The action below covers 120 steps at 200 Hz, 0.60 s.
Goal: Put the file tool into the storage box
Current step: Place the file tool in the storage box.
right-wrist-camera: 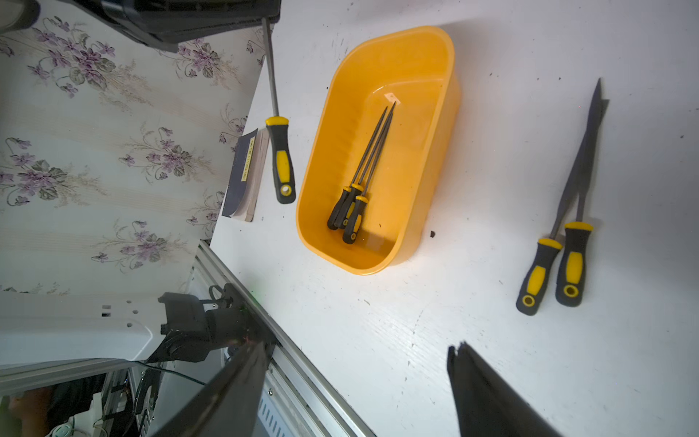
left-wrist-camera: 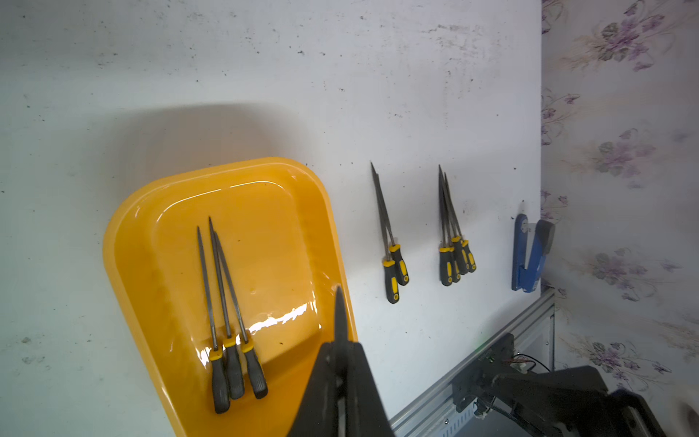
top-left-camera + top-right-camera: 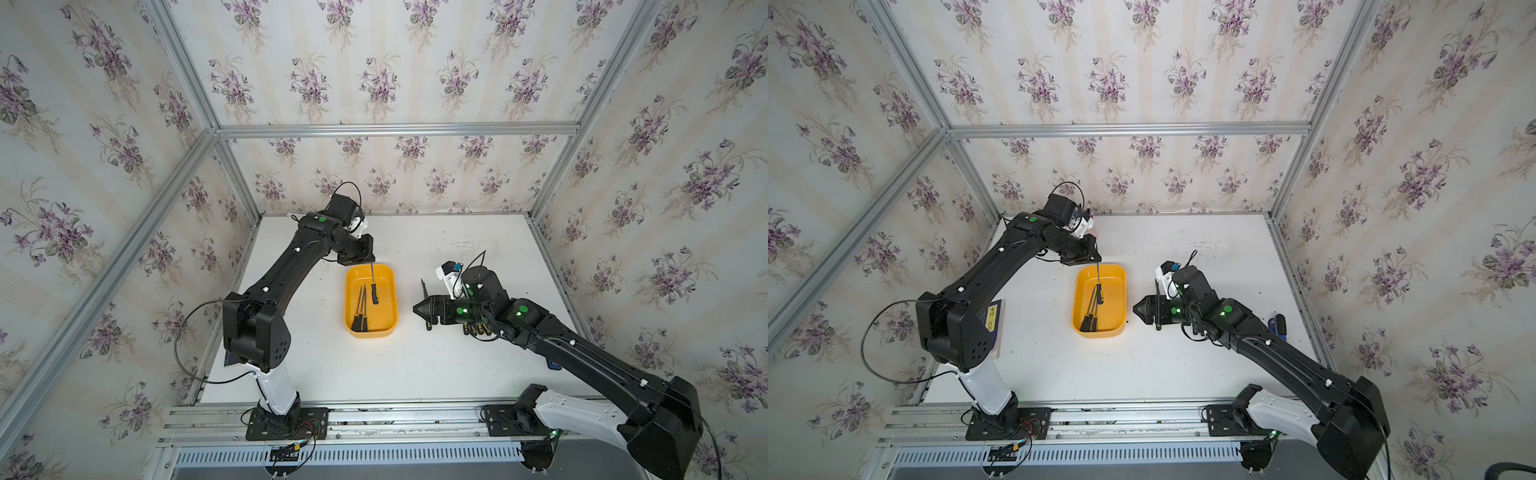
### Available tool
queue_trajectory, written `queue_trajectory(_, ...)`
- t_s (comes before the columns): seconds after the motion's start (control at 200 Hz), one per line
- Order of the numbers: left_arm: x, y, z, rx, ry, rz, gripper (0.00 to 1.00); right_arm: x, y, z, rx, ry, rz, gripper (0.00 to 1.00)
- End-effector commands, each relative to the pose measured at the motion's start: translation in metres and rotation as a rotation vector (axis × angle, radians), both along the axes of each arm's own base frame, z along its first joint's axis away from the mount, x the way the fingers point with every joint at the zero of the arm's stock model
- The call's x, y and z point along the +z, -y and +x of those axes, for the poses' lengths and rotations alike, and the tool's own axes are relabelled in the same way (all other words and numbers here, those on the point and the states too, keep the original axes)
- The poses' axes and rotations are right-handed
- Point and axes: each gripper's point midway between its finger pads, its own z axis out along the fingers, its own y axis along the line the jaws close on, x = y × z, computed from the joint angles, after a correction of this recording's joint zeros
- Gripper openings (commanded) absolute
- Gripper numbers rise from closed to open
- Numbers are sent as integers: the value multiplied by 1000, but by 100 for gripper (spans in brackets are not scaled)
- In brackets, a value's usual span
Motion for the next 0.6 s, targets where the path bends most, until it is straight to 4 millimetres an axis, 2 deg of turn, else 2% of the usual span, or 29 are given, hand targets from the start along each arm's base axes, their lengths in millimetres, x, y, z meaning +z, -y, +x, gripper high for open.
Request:
queue_trajectory(0.0, -15, -2, 11, -6, 1, 40, 0, 2, -6, 6, 36, 23, 7, 81)
queue_trajectory(0.09, -33, -4, 17, 21, -31, 66, 0, -2, -12, 9, 81, -7, 1, 81)
queue_trajectory(0.26, -70, -8, 16, 33, -94, 133, 0, -10, -18, 16, 128, -12, -14, 81)
queue_trajectory(0.595, -114, -11, 7, 49, -152, 218, 0, -16, -16, 25, 143, -19, -25, 80)
